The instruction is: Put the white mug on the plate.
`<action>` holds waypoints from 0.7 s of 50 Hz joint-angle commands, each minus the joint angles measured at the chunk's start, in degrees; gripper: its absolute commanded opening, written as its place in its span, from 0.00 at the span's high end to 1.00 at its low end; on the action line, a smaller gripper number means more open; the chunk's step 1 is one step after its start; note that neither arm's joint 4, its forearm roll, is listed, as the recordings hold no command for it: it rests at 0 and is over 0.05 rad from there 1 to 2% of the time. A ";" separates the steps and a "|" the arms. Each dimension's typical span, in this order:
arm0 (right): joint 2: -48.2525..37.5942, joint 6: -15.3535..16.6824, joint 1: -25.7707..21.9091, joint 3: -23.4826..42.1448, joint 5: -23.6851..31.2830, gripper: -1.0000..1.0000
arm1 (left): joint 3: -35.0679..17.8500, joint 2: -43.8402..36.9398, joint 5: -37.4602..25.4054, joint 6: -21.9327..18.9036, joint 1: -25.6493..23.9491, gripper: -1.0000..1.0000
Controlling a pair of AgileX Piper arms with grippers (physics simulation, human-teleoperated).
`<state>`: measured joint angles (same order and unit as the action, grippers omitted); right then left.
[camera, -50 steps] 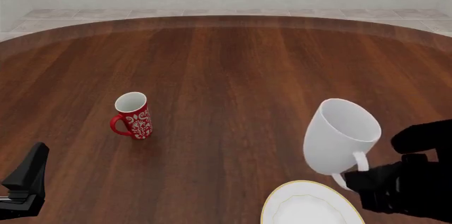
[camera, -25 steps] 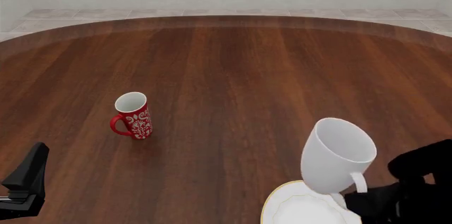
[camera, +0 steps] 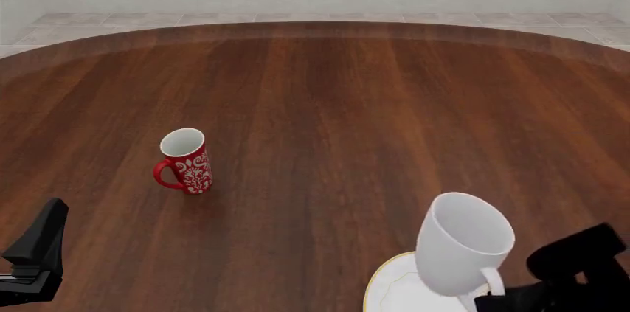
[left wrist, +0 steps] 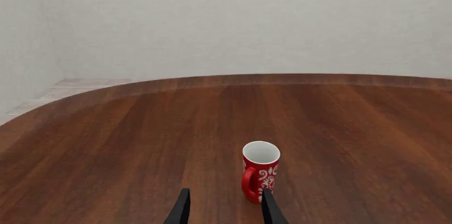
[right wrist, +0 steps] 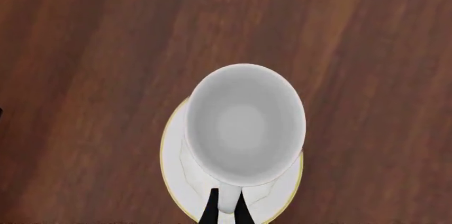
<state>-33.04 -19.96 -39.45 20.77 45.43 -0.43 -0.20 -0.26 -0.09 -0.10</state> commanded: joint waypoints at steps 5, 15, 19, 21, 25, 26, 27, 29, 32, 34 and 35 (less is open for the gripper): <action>-0.63 -1.19 -1.39 -2.68 -2.21 1.00 | 0.00 0.01 0.01 -0.02 -0.01 0.00; -2.29 -1.87 -2.21 -4.45 -4.59 1.00 | 0.00 0.00 0.00 0.01 0.00 0.00; -2.34 -2.00 -2.21 -4.88 -4.80 1.00 | 0.00 0.00 0.00 0.02 0.00 0.00; -2.58 -2.44 -2.49 -5.56 -5.51 1.00 | 0.00 0.00 0.01 -0.02 -0.01 0.00; -3.01 -2.56 -2.78 -6.50 -6.27 1.00 | 0.00 0.00 0.00 0.00 0.00 0.00; -3.04 -2.58 -2.84 -6.54 -6.26 1.00 | 0.00 0.00 0.00 -0.01 -0.01 0.00; -3.00 -2.64 -2.86 -6.49 -6.21 1.00 | 0.00 0.00 0.00 0.00 0.00 0.00; -2.84 -2.61 -2.84 -6.49 -5.91 1.00 | 0.00 0.00 0.00 0.02 0.01 0.00; -2.69 -2.72 -2.82 -6.50 -5.63 1.00 | 0.00 0.00 0.01 0.00 0.00 0.00; -2.44 -2.54 -2.64 -6.60 -5.39 1.00 | 0.00 0.00 0.00 0.00 -0.02 0.00; -2.35 -2.52 -2.55 -6.63 -5.34 1.00 | 0.00 0.00 -0.01 0.00 -0.01 0.00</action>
<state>-35.60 -22.04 -41.97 14.78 40.21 -0.43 -0.20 -0.26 -0.09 -0.11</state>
